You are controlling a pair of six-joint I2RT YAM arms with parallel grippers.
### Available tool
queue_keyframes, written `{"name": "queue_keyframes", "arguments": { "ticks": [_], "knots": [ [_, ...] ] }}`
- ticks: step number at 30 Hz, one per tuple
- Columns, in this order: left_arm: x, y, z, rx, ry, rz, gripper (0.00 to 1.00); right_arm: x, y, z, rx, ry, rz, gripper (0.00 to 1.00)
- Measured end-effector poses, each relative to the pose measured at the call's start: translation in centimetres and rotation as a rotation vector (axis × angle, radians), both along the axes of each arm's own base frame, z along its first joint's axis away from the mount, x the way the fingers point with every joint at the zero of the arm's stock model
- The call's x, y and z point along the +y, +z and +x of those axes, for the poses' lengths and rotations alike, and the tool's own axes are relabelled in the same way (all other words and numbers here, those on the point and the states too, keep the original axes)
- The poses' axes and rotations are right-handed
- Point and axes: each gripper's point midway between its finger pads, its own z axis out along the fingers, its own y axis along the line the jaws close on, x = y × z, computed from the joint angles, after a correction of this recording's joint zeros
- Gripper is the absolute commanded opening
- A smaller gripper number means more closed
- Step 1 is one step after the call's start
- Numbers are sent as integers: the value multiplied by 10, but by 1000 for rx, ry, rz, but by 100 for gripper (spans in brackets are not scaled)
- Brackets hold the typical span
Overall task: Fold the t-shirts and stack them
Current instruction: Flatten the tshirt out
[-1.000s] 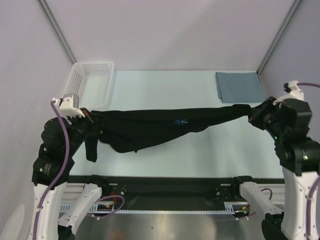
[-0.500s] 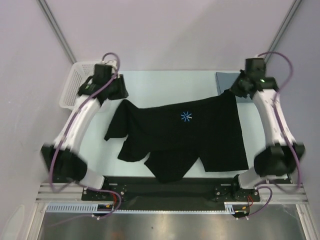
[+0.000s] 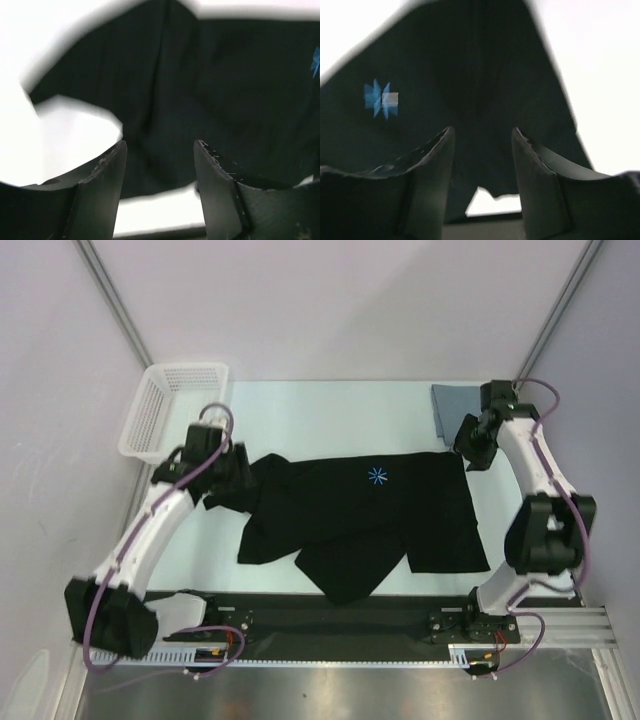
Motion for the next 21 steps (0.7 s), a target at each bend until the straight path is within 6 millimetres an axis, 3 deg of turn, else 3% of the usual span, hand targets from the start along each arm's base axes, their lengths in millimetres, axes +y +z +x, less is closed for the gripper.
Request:
{"name": "queue_keyframes", "arguments": {
  "ticks": [3, 6, 7, 11, 13, 17, 18, 21],
  "knots": [
    [3, -39, -67, 76, 27, -71, 61, 27, 14, -51, -36, 76, 60, 56],
    [3, -66, -102, 133, 62, -130, 79, 57, 11, -90, -53, 166, 117, 56],
    [3, -71, -108, 145, 76, -145, 81, 62, 4, -102, -36, 184, 138, 56],
    [7, -85, -116, 169, 171, -213, 68, 61, -33, -133, 84, 158, 199, 56],
    [7, -95, -114, 180, 209, -252, 64, 57, -40, -138, 111, 140, 205, 56],
    [5, -121, -111, 259, 271, -319, 68, 51, -39, -134, 101, 116, 208, 56],
    [4, -128, -111, 285, 286, -330, 75, 49, -40, -134, 102, 108, 206, 56],
    [3, -146, -113, 363, 336, -352, 79, 28, -45, -131, 119, 1, 199, 57]
  ]
}}
